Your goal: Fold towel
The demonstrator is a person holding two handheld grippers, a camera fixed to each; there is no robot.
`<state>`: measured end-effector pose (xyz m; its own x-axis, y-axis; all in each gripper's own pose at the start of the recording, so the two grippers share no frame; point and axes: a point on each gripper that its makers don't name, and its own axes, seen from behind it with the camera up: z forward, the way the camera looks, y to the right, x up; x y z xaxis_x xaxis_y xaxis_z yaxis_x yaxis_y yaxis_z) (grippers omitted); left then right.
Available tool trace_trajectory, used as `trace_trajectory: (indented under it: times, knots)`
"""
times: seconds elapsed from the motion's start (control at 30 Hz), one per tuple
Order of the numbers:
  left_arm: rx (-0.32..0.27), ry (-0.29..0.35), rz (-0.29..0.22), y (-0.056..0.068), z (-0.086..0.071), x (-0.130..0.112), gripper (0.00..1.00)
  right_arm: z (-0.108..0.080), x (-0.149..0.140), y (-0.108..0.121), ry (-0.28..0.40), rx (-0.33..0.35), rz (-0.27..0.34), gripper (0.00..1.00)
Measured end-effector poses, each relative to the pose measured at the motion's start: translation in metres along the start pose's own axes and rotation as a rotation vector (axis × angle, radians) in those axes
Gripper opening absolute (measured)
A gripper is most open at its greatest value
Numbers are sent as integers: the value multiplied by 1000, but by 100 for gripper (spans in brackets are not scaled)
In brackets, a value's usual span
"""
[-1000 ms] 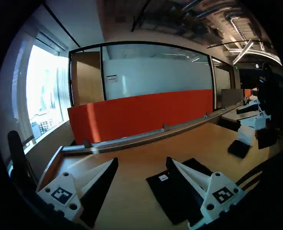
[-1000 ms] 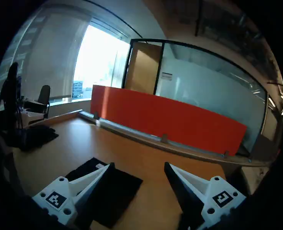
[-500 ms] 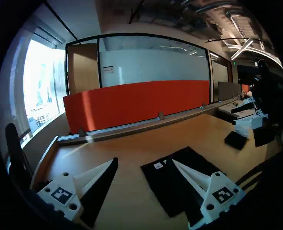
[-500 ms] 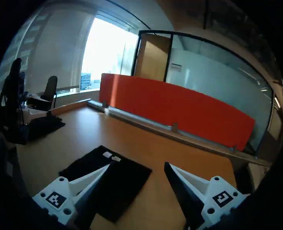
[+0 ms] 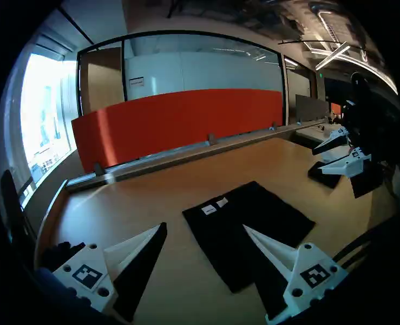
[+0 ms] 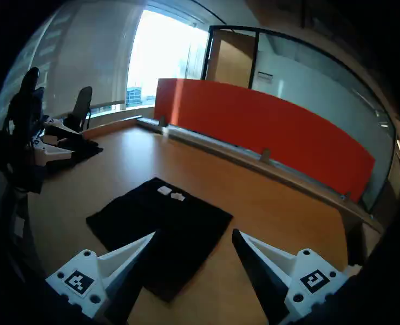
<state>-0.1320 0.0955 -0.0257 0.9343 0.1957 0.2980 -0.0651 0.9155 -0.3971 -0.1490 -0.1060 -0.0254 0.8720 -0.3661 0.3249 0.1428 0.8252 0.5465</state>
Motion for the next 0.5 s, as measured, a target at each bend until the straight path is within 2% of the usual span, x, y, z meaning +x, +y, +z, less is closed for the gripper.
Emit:
trace_trajectory:
  times: [0.17,0.5]
  knots:
    - [-11,-45,10,8,11,-22,92,10,-25,-6,-52,22,-8,100]
    - [-88,-177,39,36,31,-75,93,24,-76,-21,-155,67,-8,100]
